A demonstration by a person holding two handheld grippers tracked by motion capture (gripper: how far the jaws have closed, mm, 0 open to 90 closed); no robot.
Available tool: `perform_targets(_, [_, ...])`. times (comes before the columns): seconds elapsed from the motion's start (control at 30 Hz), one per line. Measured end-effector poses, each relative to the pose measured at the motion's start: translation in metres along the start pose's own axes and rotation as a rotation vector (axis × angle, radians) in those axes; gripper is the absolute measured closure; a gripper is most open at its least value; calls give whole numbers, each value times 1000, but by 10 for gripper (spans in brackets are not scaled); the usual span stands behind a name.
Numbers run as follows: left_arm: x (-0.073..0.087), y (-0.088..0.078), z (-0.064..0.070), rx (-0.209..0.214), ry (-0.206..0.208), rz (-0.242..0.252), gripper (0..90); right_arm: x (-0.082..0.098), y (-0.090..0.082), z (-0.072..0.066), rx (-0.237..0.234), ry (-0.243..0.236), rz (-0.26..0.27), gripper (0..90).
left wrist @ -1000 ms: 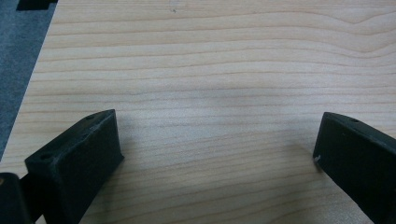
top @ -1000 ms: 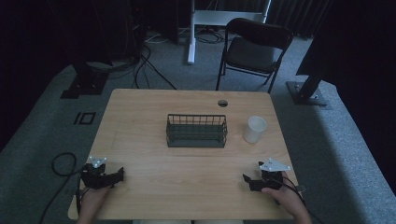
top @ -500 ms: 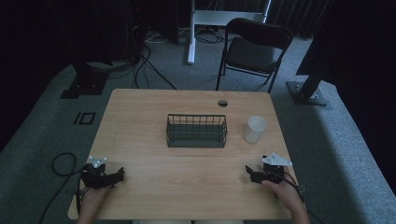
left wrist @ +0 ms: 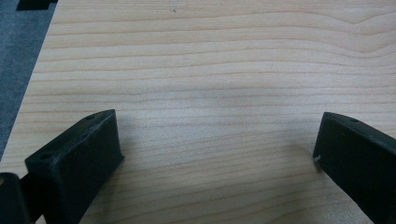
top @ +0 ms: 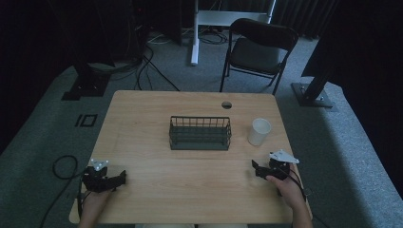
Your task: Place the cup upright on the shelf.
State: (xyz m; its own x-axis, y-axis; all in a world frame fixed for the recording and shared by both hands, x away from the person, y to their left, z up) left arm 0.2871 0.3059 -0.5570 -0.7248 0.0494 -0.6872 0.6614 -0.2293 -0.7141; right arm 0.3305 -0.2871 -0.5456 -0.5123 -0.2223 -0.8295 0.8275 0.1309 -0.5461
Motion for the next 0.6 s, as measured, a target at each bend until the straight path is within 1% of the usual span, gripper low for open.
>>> perform_targets(0.1, [0,0,0,0,0,0,10,-2,2,0,5,4,2,122])
perform_targets(0.23, [0,0,0,0,0,0,10,-7,7,2,19,22,11,122])
perform_targets(0.3, [0,0,0,0,0,0,10,-11,10,3,34,59,26,136])
perform_targets(0.33, [0,0,0,0,0,0,10,-11,11,4,39,70,28,136])
perform_targets(0.43, [0,0,0,0,0,0,10,-13,14,4,47,68,28,136])
perform_targets(0.5, [0,0,0,0,0,0,10,-14,17,5,60,68,29,136])
perform_targets(0.6, [0,0,0,0,0,0,10,-18,20,6,68,84,33,136])
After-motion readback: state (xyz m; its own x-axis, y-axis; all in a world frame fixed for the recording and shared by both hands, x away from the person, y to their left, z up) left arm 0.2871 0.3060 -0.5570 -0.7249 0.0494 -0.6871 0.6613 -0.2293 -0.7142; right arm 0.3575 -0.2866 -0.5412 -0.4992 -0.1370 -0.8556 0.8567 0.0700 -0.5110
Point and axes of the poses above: each handheld gripper's, and its own axes: y roughly forward along the jaws, x roughly out of its underside, z roughly to its right, the point moved 1 cm from there along y, roughly forward along the jaws, and after that the axes turned 11 degrees about x, right-handed, at the moved point
